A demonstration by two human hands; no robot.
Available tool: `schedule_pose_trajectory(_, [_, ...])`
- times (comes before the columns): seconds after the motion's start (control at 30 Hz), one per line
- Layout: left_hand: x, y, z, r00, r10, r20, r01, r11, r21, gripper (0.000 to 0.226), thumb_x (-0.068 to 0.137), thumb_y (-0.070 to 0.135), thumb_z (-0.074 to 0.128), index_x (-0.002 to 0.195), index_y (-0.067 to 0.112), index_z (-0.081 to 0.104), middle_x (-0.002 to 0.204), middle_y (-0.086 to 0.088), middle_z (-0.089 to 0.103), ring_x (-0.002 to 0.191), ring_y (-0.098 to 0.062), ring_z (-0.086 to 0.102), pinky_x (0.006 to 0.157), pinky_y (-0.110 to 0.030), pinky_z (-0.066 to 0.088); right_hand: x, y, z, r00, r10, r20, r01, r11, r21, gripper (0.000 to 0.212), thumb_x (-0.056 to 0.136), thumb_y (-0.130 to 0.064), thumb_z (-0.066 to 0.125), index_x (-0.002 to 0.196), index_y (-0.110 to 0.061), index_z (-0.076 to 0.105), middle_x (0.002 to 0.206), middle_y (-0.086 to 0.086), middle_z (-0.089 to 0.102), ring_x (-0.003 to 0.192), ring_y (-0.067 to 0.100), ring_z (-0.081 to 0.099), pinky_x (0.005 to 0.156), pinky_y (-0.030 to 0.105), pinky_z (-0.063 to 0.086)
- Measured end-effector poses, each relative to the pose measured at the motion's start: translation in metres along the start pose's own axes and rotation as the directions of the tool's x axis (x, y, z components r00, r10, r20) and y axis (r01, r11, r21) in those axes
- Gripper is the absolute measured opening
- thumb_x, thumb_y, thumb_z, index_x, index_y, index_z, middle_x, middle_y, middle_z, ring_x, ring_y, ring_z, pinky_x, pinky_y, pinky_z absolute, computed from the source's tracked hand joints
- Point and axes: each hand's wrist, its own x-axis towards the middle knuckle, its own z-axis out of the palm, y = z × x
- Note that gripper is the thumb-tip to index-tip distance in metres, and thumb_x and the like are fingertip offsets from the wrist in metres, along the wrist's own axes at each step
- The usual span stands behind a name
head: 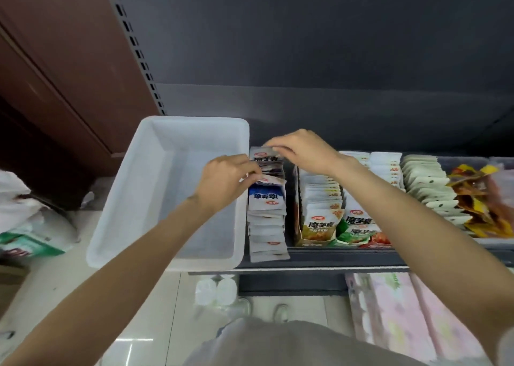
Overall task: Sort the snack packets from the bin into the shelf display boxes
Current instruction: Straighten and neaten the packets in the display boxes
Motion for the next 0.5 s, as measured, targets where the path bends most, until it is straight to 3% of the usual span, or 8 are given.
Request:
schedule_pose_trajectory(0.1, [0.011, -0.006, 0.003, 1.000, 0.005, 0.008, -0.005, 1.000, -0.008, 0.012, 0.081, 0.030, 0.065, 0.080, 0.021, 0.072, 0.073, 0.002, 0.064, 0.055, -0.019, 0.061, 0.049, -0.021, 0.044, 0.003, -0.005, 0.002, 0.997, 0.069, -0.034, -0.068, 0.997, 0.029, 0.028, 0.099, -0.012, 0.045, 0.119, -0.016, 0.064, 0.099, 0.005, 0.070, 0.073, 0.010, 0.056, 0.078, 0.034, 0.050])
schedule_pose_trajectory(0.17, [0.013, -0.009, 0.005, 0.999, 0.037, 0.017, -0.036, 0.999, -0.036, 0.010, 0.081, 0.028, 0.067, 0.084, 0.020, 0.072, 0.079, 0.001, 0.065, 0.063, -0.020, 0.063, 0.052, -0.023, 0.045, 0.006, -0.008, 0.003, 0.991, 0.124, -0.040, -0.121, 0.991, 0.063, 0.026, 0.099, -0.012, 0.045, 0.116, -0.015, 0.064, 0.093, 0.007, 0.069, 0.069, 0.013, 0.059, 0.075, 0.034, 0.050])
schedule_pose_trajectory(0.37, [0.004, -0.019, 0.007, 0.993, 0.089, 0.078, -0.080, 0.991, -0.107, 0.033, 0.071, 0.030, 0.080, 0.101, 0.022, 0.070, 0.099, 0.002, 0.062, 0.078, -0.018, 0.062, 0.060, -0.027, 0.050, 0.001, -0.007, 0.006, 0.976, 0.214, 0.052, -0.219, 0.961, 0.168, 0.025, 0.102, -0.017, 0.040, 0.117, -0.015, 0.060, 0.083, 0.007, 0.065, 0.082, 0.022, 0.064, 0.072, 0.032, 0.046])
schedule_pose_trajectory(0.5, [0.005, -0.019, 0.010, 0.997, 0.074, 0.013, -0.072, 0.990, -0.122, 0.024, 0.073, 0.025, 0.080, 0.095, 0.020, 0.072, 0.097, 0.001, 0.064, 0.079, -0.018, 0.063, 0.059, -0.027, 0.050, -0.002, -0.007, 0.005, 0.956, 0.229, 0.182, -0.271, 0.927, 0.259, 0.034, 0.101, -0.019, 0.039, 0.132, -0.026, 0.049, 0.108, 0.004, 0.066, 0.097, 0.017, 0.061, 0.083, 0.035, 0.048])
